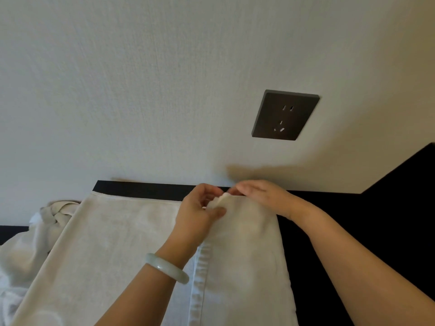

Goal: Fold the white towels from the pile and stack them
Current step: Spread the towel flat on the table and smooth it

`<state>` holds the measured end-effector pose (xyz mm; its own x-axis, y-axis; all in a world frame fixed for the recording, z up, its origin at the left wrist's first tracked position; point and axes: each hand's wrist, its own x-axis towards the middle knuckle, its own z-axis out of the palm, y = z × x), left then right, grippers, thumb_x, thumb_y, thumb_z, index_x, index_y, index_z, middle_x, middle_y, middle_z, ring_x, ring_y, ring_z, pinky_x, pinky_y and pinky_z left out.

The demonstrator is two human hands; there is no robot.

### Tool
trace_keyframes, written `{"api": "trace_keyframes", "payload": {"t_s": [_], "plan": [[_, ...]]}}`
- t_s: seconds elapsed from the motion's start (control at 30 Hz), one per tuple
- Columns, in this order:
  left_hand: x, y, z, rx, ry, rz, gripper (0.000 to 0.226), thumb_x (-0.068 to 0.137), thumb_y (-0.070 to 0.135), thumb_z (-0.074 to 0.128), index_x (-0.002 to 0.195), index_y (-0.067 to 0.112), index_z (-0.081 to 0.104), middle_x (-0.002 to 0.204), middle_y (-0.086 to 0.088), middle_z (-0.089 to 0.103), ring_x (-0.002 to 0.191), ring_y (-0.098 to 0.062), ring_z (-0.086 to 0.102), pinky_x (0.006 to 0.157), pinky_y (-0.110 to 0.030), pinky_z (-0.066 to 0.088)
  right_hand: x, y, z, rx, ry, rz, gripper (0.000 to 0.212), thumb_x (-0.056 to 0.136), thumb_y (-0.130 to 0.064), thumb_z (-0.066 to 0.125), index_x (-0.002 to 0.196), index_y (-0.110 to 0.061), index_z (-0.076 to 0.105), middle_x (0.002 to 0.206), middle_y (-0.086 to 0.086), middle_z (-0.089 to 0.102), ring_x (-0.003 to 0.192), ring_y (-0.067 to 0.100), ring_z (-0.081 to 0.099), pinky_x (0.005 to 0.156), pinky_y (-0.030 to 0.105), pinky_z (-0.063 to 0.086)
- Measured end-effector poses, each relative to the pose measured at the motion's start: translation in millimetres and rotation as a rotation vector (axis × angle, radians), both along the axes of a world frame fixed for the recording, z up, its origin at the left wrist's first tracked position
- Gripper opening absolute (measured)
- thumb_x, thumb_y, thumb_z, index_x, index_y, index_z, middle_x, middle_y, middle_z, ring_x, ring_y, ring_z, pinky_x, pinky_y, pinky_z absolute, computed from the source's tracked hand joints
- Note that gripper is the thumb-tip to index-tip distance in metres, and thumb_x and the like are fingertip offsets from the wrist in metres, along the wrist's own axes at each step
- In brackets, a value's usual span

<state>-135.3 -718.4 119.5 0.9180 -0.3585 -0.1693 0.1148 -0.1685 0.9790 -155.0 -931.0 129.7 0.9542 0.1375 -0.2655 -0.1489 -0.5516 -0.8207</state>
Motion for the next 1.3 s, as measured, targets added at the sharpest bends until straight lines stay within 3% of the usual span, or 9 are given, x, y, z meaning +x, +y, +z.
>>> {"api": "trace_keyframes", "payload": {"t_s": [0.1, 0.3, 0.4, 0.53, 0.63, 0.77, 1.07, 1.2, 1.3], "plan": [[-6.7, -3.8, 5.5, -0.013, -0.112, -0.077, 0.032, 0.075, 0.002, 0.077, 0.092, 0.026, 0.063, 0.094, 0.007, 0.070, 0.087, -0.012, 0.066, 0.073, -0.028, 0.057, 6.7, 15.3, 11.5, 0.078, 0.095, 0.025, 0.044, 0.097, -0.064, 0.032, 0.098, -0.047, 0.073, 0.104, -0.020, 0.072, 0.102, -0.005, 0.064, 0.084, 0.010, 0.045], [-4.6, 8.3, 3.5, -0.291, 0.067, -0.010, 0.036, 0.072, -0.004, 0.080, 0.100, 0.009, 0.061, 0.097, -0.010, 0.069, 0.088, -0.024, 0.067, 0.077, -0.035, 0.057, 13.4, 5.9, 12.3, -0.256, 0.250, -0.018, 0.059, 0.083, -0.081, 0.031, 0.055, -0.045, 0.068, 0.061, -0.029, 0.064, 0.072, -0.008, 0.059, 0.073, 0.014, 0.038], [2.1, 16.2, -4.3, -0.286, 0.172, 0.026, 0.040, 0.073, -0.001, 0.079, 0.107, 0.008, 0.060, 0.104, -0.012, 0.069, 0.094, -0.027, 0.069, 0.082, -0.037, 0.058, 3.1, -17.4, 0.4, -0.203, 0.283, -0.122, 0.059, 0.084, -0.078, 0.036, 0.075, -0.034, 0.073, 0.080, -0.024, 0.069, 0.094, 0.004, 0.062, 0.084, 0.015, 0.040], [4.9, 8.0, -26.9, 0.148, 0.064, 0.053, 0.038, 0.085, 0.007, 0.071, 0.117, 0.016, 0.053, 0.110, -0.001, 0.063, 0.095, -0.016, 0.064, 0.083, -0.033, 0.056, -2.9, -24.0, -26.9, -0.282, 0.139, -0.213, 0.069, 0.094, -0.061, 0.046, 0.076, 0.003, 0.064, 0.075, 0.006, 0.067, 0.091, 0.029, 0.063, 0.094, 0.035, 0.045], [-3.5, -0.2, -40.2, 0.274, -0.118, 0.059, 0.045, 0.092, 0.007, 0.059, 0.132, 0.018, 0.041, 0.112, 0.009, 0.053, 0.093, -0.002, 0.054, 0.073, -0.012, 0.043, -9.3, -15.8, -48.7, -0.488, -0.046, -0.295, 0.043, 0.094, -0.056, 0.053, 0.065, -0.023, 0.056, 0.071, -0.008, 0.050, 0.090, 0.019, 0.041, 0.089, 0.033, 0.035], [-16.9, -6.5, -53.7, 0.276, -0.343, 0.039, 0.045, 0.097, 0.004, 0.047, 0.139, 0.017, 0.038, 0.126, 0.007, 0.043, 0.112, -0.006, 0.046, 0.098, -0.019, 0.037, -20.9, -7.2, -63.5, -0.601, -0.330, -0.502, 0.030, 0.092, -0.044, 0.062, 0.072, -0.025, 0.051, 0.072, -0.012, 0.044, 0.091, 0.020, 0.040, 0.084, 0.036, 0.039], [-18.0, 1.3, -48.4, 0.208, -0.339, 0.036, 0.043, 0.096, 0.001, 0.048, 0.132, 0.022, 0.040, 0.126, 0.006, 0.046, 0.114, -0.007, 0.048, 0.098, -0.019, 0.041, -55.3, 46.8, -43.1, -0.895, -0.470, -0.446, 0.057, 0.100, -0.048, 0.028, 0.136, -0.012, 0.053, 0.138, 0.009, 0.055, 0.130, 0.028, 0.047, 0.110, 0.046, 0.031], [-17.2, 4.3, -51.0, 0.174, -0.289, 0.064, 0.032, 0.095, 0.009, 0.053, 0.122, 0.025, 0.046, 0.118, 0.007, 0.053, 0.108, -0.005, 0.054, 0.091, -0.021, 0.048, -68.3, 63.2, -56.8, -0.899, -0.117, -0.235, 0.068, 0.098, -0.057, 0.004, 0.158, -0.026, 0.004, 0.166, -0.001, 0.009, 0.152, 0.014, -0.003, 0.123, 0.048, -0.006], [-16.6, 7.1, -50.8, 0.135, -0.230, 0.098, 0.031, 0.094, 0.012, 0.057, 0.118, 0.028, 0.048, 0.113, 0.010, 0.057, 0.103, -0.006, 0.057, 0.087, -0.024, 0.051, -65.5, 70.1, -58.3, -0.926, -0.103, -0.291, 0.072, 0.093, -0.064, -0.001, 0.156, -0.032, -0.008, 0.165, 0.000, -0.011, 0.150, 0.025, -0.020, 0.117, 0.058, -0.016]]}}
